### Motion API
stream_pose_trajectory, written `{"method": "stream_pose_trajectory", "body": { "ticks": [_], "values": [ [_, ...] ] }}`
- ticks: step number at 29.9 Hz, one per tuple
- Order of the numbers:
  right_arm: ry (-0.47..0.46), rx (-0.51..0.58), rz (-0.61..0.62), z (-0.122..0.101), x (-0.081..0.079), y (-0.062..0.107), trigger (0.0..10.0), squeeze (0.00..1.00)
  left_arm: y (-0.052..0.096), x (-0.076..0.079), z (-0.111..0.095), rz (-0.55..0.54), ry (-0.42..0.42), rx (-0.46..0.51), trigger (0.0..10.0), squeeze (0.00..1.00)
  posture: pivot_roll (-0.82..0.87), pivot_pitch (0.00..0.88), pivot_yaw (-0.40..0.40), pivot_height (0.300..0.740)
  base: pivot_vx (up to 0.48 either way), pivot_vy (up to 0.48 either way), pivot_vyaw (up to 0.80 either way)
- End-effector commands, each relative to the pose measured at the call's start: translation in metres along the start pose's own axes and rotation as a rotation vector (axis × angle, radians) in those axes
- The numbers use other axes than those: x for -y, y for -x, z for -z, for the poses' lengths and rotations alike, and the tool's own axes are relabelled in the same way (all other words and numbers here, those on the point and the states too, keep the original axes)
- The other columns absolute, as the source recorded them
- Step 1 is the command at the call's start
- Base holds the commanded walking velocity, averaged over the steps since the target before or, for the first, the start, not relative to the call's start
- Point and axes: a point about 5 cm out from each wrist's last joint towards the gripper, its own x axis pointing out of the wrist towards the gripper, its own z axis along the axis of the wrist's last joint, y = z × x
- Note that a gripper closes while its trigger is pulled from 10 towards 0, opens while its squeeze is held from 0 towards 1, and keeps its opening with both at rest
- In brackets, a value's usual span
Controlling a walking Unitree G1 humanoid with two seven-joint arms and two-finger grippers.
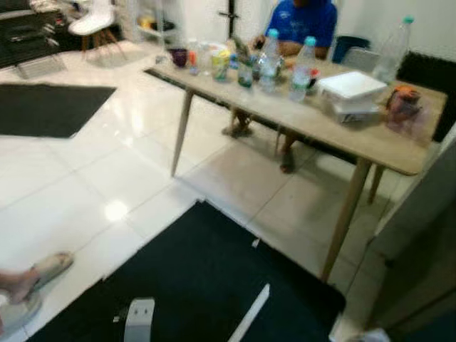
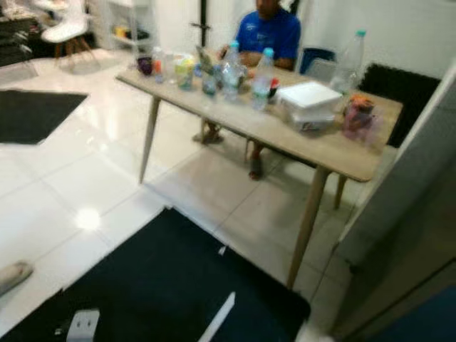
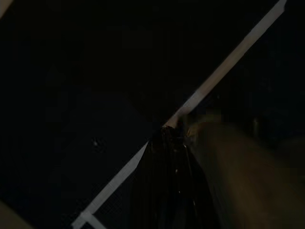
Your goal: Restocking fridge
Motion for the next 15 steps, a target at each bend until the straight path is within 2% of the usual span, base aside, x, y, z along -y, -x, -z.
{"method": "stream_pose_trajectory", "body": {
  "ticks": [1, 5, 15],
  "values": [
    [0.000, 0.007, -0.029, -0.0007, -0.0083, -0.0003, 10.0, 0.00, 0.0027, -0.0060, 0.0123, -0.012, -0.011, -0.043, 10.0, 0.00, -0.05, 0.000, -0.029, 0.740, 0.337, 0.000, 0.00],
    [0.003, 0.011, -0.028, -0.0010, -0.0070, -0.0002, 10.0, 0.00, 0.0038, -0.0115, 0.0136, -0.018, -0.016, -0.047, 10.0, 0.00, -0.04, 0.000, -0.029, 0.740, 0.334, 0.000, 0.00],
    [0.015, 0.024, -0.035, -0.0056, -0.0116, -0.0006, 10.0, 0.00, 0.0037, -0.0123, 0.0121, -0.018, -0.024, -0.044, 10.0, 0.00, -0.04, 0.000, -0.031, 0.740, 0.328, 0.000, 0.00]
  ]
}}
